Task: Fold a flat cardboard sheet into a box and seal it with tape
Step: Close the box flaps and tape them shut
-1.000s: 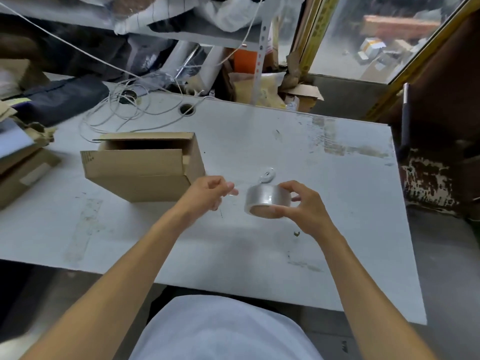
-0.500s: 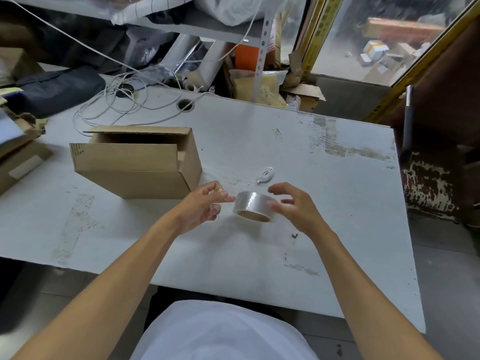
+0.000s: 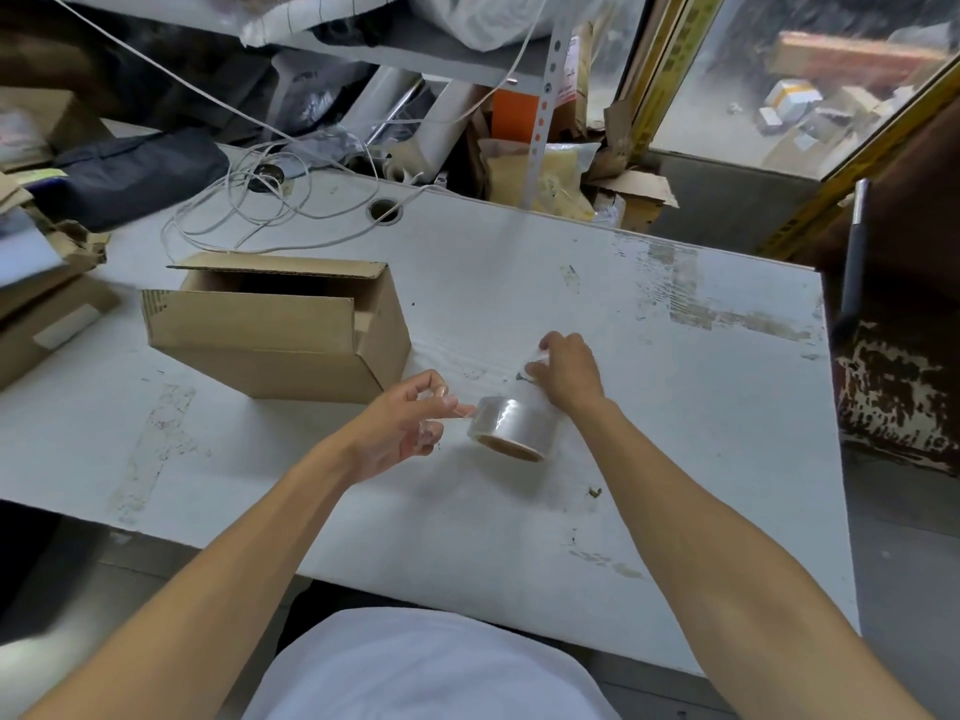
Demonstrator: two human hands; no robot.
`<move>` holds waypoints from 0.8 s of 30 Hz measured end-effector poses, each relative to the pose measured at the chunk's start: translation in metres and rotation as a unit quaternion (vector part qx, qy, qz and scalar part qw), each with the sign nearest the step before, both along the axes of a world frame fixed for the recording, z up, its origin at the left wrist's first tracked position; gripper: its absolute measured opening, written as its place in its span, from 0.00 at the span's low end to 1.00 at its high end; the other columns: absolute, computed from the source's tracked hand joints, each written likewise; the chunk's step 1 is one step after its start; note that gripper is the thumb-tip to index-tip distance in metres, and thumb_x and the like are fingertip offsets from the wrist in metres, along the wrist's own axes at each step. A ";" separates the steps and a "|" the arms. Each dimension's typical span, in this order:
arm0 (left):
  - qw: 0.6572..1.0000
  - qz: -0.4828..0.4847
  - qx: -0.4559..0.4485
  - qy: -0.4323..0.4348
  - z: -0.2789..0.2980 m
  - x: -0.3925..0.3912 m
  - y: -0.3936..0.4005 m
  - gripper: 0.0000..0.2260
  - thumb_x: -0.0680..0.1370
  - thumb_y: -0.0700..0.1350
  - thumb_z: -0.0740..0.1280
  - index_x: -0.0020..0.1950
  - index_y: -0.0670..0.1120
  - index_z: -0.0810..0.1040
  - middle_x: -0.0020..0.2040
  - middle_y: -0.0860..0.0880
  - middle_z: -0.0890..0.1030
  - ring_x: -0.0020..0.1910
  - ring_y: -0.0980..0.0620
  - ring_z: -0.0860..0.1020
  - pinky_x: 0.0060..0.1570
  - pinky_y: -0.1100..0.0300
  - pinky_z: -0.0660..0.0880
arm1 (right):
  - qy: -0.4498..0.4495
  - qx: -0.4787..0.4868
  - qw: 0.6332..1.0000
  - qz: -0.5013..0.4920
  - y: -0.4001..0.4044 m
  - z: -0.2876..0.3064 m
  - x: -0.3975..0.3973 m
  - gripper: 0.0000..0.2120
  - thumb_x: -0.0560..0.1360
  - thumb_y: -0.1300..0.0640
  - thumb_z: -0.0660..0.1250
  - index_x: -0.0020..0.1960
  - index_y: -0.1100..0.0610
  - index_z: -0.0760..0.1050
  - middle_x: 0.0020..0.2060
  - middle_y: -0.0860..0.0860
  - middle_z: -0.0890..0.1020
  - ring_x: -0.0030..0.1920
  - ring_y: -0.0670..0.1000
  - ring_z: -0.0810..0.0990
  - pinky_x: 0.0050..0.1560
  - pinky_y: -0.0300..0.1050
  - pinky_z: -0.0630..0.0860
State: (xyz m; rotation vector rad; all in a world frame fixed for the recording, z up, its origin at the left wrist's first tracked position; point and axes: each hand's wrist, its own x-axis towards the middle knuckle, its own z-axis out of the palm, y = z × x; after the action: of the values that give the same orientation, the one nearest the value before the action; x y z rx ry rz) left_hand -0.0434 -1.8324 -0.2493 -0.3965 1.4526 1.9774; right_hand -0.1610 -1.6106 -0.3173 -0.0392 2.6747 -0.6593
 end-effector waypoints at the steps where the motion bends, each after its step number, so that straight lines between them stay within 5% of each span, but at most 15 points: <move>1: 1.000 0.000 0.000 0.000 0.000 0.000 0.000 0.11 0.75 0.48 0.70 0.41 0.50 0.68 0.64 0.40 0.81 0.28 0.55 0.63 0.33 0.66 0.69 | -0.006 -0.018 1.000 -0.022 0.002 0.008 0.001 0.15 0.78 0.54 0.67 0.61 0.62 0.76 0.57 0.60 0.76 0.58 0.60 0.76 0.54 0.49 0.72; 3: 1.000 0.000 -0.002 0.001 -0.001 -0.001 -0.001 0.11 0.76 0.49 0.69 0.40 0.50 0.69 0.64 0.40 0.81 0.29 0.55 0.64 0.33 0.66 0.69 | 0.033 -0.103 0.989 -0.100 0.000 0.031 0.010 0.12 0.78 0.53 0.66 0.53 0.62 0.76 0.49 0.57 0.80 0.48 0.57 0.80 0.47 0.50 0.76; 6: 1.000 -0.007 -0.014 0.005 -0.002 -0.001 0.000 0.12 0.78 0.50 0.68 0.39 0.50 0.68 0.63 0.40 0.81 0.29 0.54 0.64 0.34 0.65 0.68 | 0.075 -0.314 0.917 -0.236 -0.020 0.072 0.050 0.09 0.79 0.51 0.64 0.46 0.57 0.73 0.38 0.52 0.79 0.34 0.50 0.78 0.32 0.39 0.75; 8: 0.999 -0.012 -0.037 0.011 -0.003 -0.001 0.001 0.14 0.82 0.49 0.66 0.39 0.50 0.66 0.62 0.42 0.82 0.29 0.53 0.63 0.34 0.64 0.68 | 0.100 -0.373 0.888 -0.250 -0.034 0.080 0.080 0.06 0.79 0.52 0.64 0.45 0.53 0.71 0.36 0.50 0.78 0.33 0.47 0.76 0.33 0.40 0.74; 12: 0.988 0.020 -0.137 0.062 -0.006 -0.001 0.000 0.14 0.83 0.48 0.63 0.39 0.47 0.67 0.56 0.47 0.85 0.25 0.53 0.61 0.29 0.63 0.62 | 0.058 -0.404 0.889 -0.208 -0.044 0.069 0.114 0.04 0.78 0.56 0.66 0.51 0.50 0.72 0.41 0.43 0.77 0.37 0.40 0.77 0.37 0.41 0.78; 16: 0.950 0.050 -0.279 0.127 -0.005 0.002 -0.002 0.15 0.81 0.46 0.67 0.47 0.32 0.75 0.27 0.59 0.74 0.23 0.60 0.66 0.29 0.63 0.64 | 0.038 -0.411 0.894 -0.172 -0.046 0.070 0.119 0.04 0.78 0.59 0.67 0.52 0.55 0.72 0.39 0.38 0.78 0.39 0.38 0.77 0.33 0.44 0.82; 20: 0.909 0.028 -0.371 0.187 -0.003 0.005 0.001 0.12 0.80 0.46 0.67 0.42 0.40 0.83 0.33 0.57 0.82 0.37 0.54 0.78 0.42 0.57 0.72 | 0.052 -0.382 0.911 -0.145 -0.048 0.068 0.122 0.04 0.78 0.58 0.67 0.51 0.56 0.73 0.38 0.32 0.80 0.40 0.42 0.80 0.39 0.54 0.84; 24: 0.894 0.009 -0.389 0.221 -0.002 0.002 0.004 0.15 0.80 0.47 0.67 0.36 0.42 0.78 0.29 0.57 0.77 0.30 0.61 0.71 0.34 0.62 0.67 | 0.058 -0.361 0.919 -0.150 -0.049 0.065 0.122 0.05 0.77 0.55 0.68 0.49 0.52 0.73 0.38 0.35 0.80 0.40 0.41 0.80 0.42 0.53 0.83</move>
State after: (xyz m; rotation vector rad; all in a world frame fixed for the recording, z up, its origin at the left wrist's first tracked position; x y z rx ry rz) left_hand -0.0419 -1.8279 -0.2510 -0.2915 2.5348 1.4630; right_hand -0.0387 -1.6597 -0.2518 0.1404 2.4033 -1.7570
